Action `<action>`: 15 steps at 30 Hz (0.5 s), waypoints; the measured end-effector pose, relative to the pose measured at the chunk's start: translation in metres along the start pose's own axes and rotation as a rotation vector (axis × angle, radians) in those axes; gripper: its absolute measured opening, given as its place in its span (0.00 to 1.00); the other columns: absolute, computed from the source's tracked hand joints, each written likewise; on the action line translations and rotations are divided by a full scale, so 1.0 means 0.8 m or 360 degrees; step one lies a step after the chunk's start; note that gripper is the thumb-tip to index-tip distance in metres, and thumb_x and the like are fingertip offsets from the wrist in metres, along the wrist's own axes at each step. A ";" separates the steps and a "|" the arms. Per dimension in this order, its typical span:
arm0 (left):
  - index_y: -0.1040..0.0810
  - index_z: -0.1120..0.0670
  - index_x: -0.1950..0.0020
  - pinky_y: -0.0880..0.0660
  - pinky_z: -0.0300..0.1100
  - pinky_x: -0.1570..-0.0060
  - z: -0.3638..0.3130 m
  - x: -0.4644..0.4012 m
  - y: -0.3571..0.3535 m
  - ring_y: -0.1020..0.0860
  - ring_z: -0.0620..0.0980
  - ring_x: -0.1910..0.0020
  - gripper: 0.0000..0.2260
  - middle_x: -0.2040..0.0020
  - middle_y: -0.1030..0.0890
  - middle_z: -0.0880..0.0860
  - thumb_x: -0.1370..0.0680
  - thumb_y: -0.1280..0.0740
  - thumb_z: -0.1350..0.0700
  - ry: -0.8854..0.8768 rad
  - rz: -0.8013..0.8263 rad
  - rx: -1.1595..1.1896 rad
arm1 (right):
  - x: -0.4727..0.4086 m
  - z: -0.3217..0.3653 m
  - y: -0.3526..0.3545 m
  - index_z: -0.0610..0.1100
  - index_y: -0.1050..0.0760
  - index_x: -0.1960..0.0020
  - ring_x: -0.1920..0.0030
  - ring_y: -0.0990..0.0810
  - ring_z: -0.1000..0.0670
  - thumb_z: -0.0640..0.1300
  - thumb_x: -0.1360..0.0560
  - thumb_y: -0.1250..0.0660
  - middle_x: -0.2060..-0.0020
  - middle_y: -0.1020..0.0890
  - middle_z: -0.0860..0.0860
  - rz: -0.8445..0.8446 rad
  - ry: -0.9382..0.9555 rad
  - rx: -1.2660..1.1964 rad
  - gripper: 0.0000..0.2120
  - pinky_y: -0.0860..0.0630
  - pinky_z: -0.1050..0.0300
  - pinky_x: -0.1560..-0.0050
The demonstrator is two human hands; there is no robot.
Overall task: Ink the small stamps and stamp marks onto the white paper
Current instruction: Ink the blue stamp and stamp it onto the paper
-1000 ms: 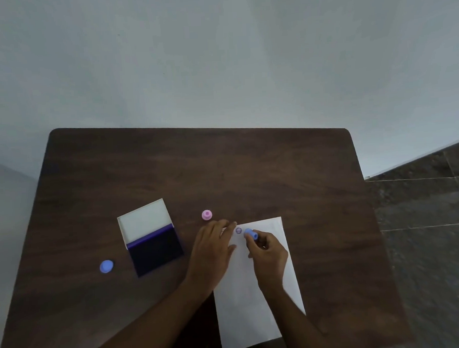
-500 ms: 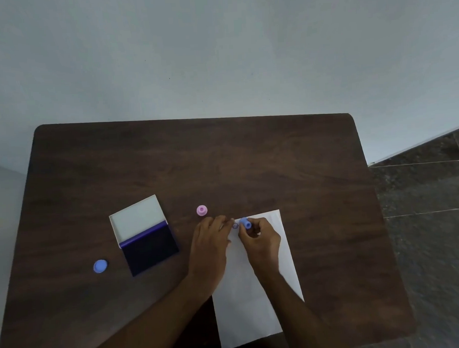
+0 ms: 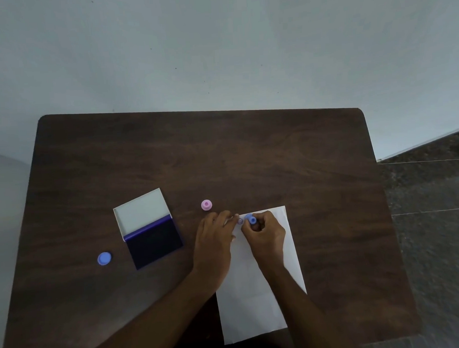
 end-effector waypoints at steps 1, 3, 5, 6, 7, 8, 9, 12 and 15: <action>0.18 0.56 0.42 0.26 0.50 0.39 0.000 0.000 0.000 0.18 0.56 0.45 0.21 0.43 0.16 0.55 0.34 0.20 0.57 0.0001 0.0005 0.0000 | 0.000 0.001 0.000 0.41 0.22 0.47 0.56 0.22 0.49 0.50 0.29 0.28 0.51 0.17 0.44 -0.0008 0.0003 0.0002 0.16 0.23 0.55 0.50; 0.18 0.56 0.42 0.27 0.50 0.39 0.001 0.000 0.000 0.18 0.56 0.45 0.21 0.43 0.17 0.56 0.34 0.21 0.57 0.0008 0.0014 0.0000 | 0.001 0.000 0.000 0.41 0.22 0.48 0.58 0.24 0.52 0.50 0.29 0.28 0.51 0.17 0.45 -0.0027 0.0002 0.0002 0.16 0.25 0.58 0.52; 0.18 0.56 0.42 0.26 0.50 0.39 0.000 -0.001 0.001 0.18 0.56 0.45 0.21 0.43 0.16 0.56 0.34 0.20 0.57 0.0007 0.0014 0.0003 | 0.001 -0.001 0.000 0.42 0.22 0.48 0.58 0.25 0.53 0.51 0.29 0.28 0.51 0.17 0.45 -0.0027 -0.0012 0.0009 0.16 0.26 0.59 0.52; 0.17 0.56 0.42 0.26 0.50 0.40 0.000 -0.001 0.001 0.18 0.57 0.46 0.21 0.44 0.16 0.56 0.34 0.20 0.57 0.0007 0.0013 0.0004 | 0.000 -0.001 0.000 0.42 0.22 0.47 0.58 0.25 0.53 0.51 0.29 0.28 0.50 0.17 0.45 -0.0016 -0.0022 0.0014 0.16 0.26 0.59 0.51; 0.17 0.57 0.43 0.26 0.50 0.40 -0.001 -0.001 0.002 0.18 0.56 0.46 0.21 0.44 0.16 0.56 0.34 0.20 0.58 0.0004 0.0012 0.0003 | 0.000 -0.001 0.000 0.42 0.22 0.47 0.57 0.25 0.52 0.51 0.29 0.28 0.50 0.17 0.45 -0.0002 -0.0024 0.0017 0.16 0.26 0.58 0.51; 0.17 0.57 0.43 0.26 0.50 0.40 -0.001 -0.001 0.002 0.18 0.56 0.46 0.21 0.44 0.16 0.56 0.34 0.20 0.58 -0.0002 0.0006 0.0001 | 0.000 0.000 0.000 0.42 0.23 0.46 0.56 0.24 0.52 0.51 0.29 0.28 0.49 0.17 0.45 0.0009 -0.0022 0.0018 0.17 0.25 0.58 0.50; 0.17 0.57 0.43 0.25 0.50 0.41 -0.002 -0.001 0.003 0.18 0.56 0.46 0.21 0.44 0.16 0.56 0.35 0.20 0.58 -0.0011 0.0000 -0.0004 | -0.001 0.000 0.000 0.42 0.23 0.45 0.55 0.23 0.51 0.51 0.29 0.29 0.49 0.17 0.45 0.0021 -0.0020 0.0024 0.17 0.25 0.57 0.48; 0.17 0.57 0.43 0.25 0.50 0.41 -0.003 -0.001 0.005 0.17 0.56 0.47 0.22 0.45 0.16 0.56 0.36 0.19 0.57 -0.0034 -0.0015 -0.0033 | -0.003 0.004 -0.002 0.42 0.24 0.44 0.51 0.21 0.47 0.51 0.28 0.29 0.47 0.18 0.45 0.0071 -0.0032 0.0048 0.18 0.24 0.54 0.45; 0.18 0.56 0.42 0.26 0.50 0.40 -0.003 0.000 0.004 0.18 0.56 0.46 0.23 0.44 0.16 0.55 0.35 0.19 0.55 -0.0051 -0.0004 -0.0054 | -0.006 0.009 -0.001 0.42 0.23 0.46 0.55 0.23 0.50 0.51 0.28 0.29 0.49 0.18 0.45 0.0066 -0.0026 0.0068 0.16 0.25 0.58 0.50</action>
Point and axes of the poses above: each hand's wrist, its own x-axis away from the middle knuckle, its own y-axis out of the back of the hand, z = x × y, the point moved 6 cm from there along -x, towards the middle knuckle
